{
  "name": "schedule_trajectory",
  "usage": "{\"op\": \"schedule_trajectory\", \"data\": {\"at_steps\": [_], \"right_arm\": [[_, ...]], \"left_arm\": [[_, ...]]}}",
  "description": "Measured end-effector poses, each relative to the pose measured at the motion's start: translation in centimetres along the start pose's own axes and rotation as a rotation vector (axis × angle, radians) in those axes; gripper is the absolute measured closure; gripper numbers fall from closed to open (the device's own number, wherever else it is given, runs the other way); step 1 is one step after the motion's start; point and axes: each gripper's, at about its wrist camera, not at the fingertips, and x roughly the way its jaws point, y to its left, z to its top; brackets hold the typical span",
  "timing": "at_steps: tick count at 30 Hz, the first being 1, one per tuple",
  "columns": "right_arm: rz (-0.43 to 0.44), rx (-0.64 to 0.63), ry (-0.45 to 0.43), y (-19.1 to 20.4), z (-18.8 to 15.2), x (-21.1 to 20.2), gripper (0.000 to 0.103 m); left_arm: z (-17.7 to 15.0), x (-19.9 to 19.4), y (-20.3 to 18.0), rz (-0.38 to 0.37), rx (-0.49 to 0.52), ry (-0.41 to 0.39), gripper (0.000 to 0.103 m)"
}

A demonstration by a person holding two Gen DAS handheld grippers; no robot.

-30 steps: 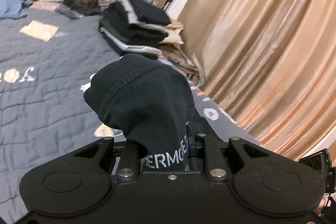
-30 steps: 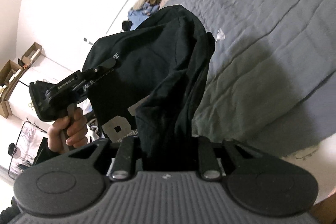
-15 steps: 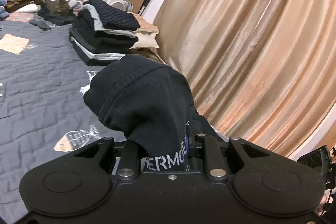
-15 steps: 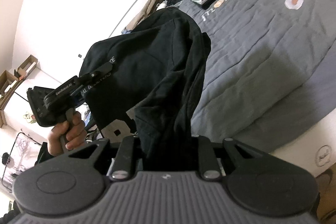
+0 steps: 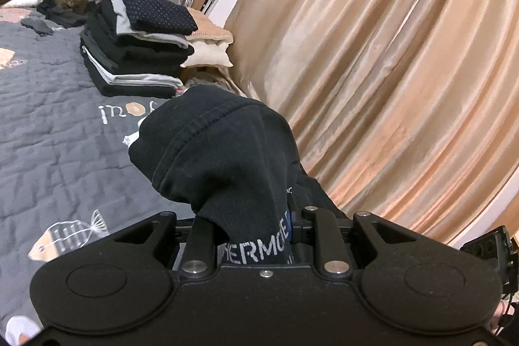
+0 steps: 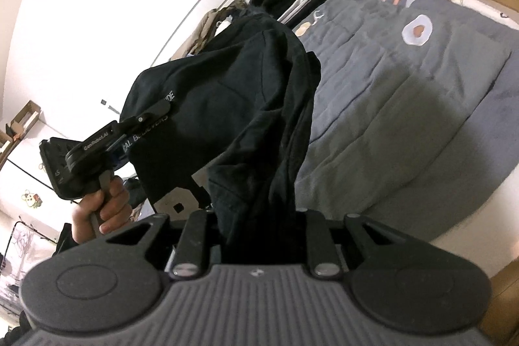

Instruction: Fold clothes

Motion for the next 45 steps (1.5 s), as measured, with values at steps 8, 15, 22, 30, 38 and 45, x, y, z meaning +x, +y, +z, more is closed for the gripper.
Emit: {"op": "schedule_trajectory", "data": {"at_steps": [8,15,22,30,38,45], "right_arm": [[-0.019,0.032,0.004,-3.7,5.0,1.9,0.083],[-0.033,0.058,0.003,-6.9,9.5,3.0,0.083],[-0.051,0.074,0.013,-9.8,13.3,5.3,0.083],[-0.069,0.093,0.059,-13.5,16.0,9.4,0.083],[-0.089,0.062,0.091,-15.5,17.2,11.7,0.083],[-0.118,0.079,0.139,-17.0,17.0,11.9,0.079]], "left_arm": [[1.9,7.4,0.9,0.01,-0.013,0.034,0.082],[4.0,13.8,2.5,0.012,-0.025,0.064,0.082],[5.3,19.1,5.0,0.024,-0.049,0.082,0.082],[5.4,24.2,8.6,0.058,-0.069,0.129,0.082],[4.5,27.1,11.5,0.082,-0.098,0.156,0.082],[3.8,27.8,13.5,0.099,-0.128,0.176,0.082]]}}
